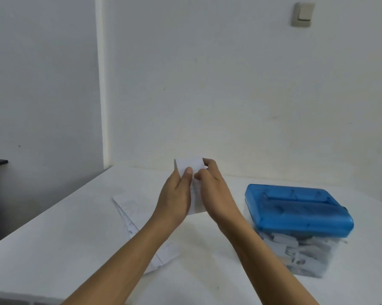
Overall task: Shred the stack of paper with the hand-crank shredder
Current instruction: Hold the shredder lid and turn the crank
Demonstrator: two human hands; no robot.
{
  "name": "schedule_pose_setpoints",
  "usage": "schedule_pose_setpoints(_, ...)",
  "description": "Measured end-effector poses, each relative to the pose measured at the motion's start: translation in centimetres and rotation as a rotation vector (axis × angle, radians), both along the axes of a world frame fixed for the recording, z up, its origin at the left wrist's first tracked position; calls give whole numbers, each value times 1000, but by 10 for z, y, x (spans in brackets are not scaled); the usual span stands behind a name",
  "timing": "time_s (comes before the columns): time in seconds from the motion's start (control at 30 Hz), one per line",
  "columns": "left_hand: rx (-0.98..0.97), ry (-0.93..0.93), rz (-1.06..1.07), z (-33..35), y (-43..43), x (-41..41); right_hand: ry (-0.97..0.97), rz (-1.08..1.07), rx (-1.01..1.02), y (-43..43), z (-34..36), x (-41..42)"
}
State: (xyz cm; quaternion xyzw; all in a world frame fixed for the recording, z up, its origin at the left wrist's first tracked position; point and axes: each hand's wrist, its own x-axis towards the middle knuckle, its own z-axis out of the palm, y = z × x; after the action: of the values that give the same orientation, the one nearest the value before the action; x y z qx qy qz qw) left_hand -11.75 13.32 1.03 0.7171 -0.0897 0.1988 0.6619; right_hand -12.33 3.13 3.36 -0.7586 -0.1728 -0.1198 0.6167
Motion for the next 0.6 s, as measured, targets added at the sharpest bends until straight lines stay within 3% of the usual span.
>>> schedule_pose_setpoints(0.23, 0, -18, -257, 31, -44, -5, -71, -153, 165, -50, 25, -3)
schedule_pose_setpoints(0.37, 136, -30, -329, 42, -74, -5, -100, -269, 192, -89, 36, -5)
schedule_pose_setpoints(0.47, 135, -63, -295, 52, -98, 0, -98, -209, 113, -126, 42, -9)
schedule_pose_setpoints(0.6, 93, -91, -328, 67, -128, 11, -125, -220, -219, -178, 45, -15)
